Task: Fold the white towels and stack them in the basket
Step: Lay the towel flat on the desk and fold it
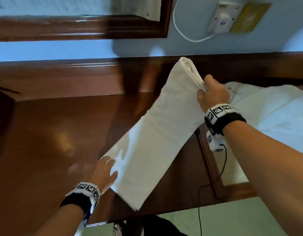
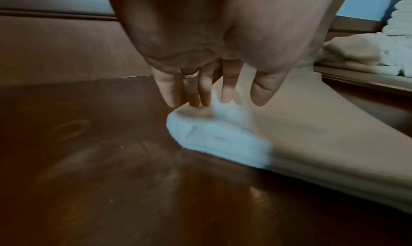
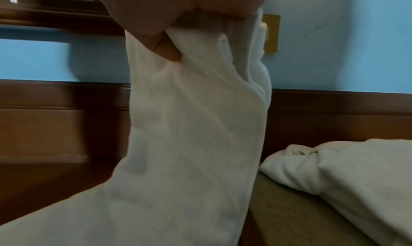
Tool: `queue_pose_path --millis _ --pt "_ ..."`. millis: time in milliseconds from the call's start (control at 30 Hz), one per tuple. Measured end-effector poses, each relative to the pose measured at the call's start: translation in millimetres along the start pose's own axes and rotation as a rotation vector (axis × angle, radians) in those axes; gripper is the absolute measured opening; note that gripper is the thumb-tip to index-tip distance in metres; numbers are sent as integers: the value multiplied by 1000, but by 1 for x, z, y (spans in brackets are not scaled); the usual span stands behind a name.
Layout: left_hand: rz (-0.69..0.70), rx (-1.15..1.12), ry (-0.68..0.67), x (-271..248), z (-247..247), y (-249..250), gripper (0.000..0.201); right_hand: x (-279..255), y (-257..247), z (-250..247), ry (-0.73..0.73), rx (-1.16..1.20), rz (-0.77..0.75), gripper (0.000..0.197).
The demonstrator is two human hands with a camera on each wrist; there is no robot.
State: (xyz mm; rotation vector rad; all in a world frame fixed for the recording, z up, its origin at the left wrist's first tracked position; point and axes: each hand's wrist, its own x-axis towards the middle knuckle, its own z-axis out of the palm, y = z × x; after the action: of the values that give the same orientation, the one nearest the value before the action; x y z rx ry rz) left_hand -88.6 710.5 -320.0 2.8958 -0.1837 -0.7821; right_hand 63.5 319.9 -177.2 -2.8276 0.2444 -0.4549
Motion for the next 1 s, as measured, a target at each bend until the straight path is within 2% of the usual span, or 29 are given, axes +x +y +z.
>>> queue_pose_path --millis 100,200,300,400,467,600,667,767,900,1000 --pt "71 20 -26 -5 -6 4 53 -21 -15 -3 11 -11 -105 18" --pt "82 -40 -47 -4 -7 -3 52 -55 -35 3 13 -10 -226 21" --pt "101 -96 -28 -5 -17 -14 48 -101 -64 20 -24 -15 -335 33" --pt "125 -132 90 -4 -28 -33 47 -153 -94 44 -111 -7 -433 46" --pt "116 -52 102 -7 -35 -45 34 -189 -113 60 -221 -21 -462 45" --pt "204 63 149 -15 -38 -60 28 -248 -146 83 -536 -153 -379 31" --pt "277 99 151 -19 -33 -62 32 -274 -150 96 -664 -192 -294 33" --pt "419 230 196 -22 -26 -57 42 -300 -148 103 -648 -124 -218 37" --pt "652 373 281 -16 -20 -33 61 -315 -130 112 -614 -202 -253 52" --pt "744 484 188 1 -10 -18 75 -316 -111 113 -697 -139 -257 66"
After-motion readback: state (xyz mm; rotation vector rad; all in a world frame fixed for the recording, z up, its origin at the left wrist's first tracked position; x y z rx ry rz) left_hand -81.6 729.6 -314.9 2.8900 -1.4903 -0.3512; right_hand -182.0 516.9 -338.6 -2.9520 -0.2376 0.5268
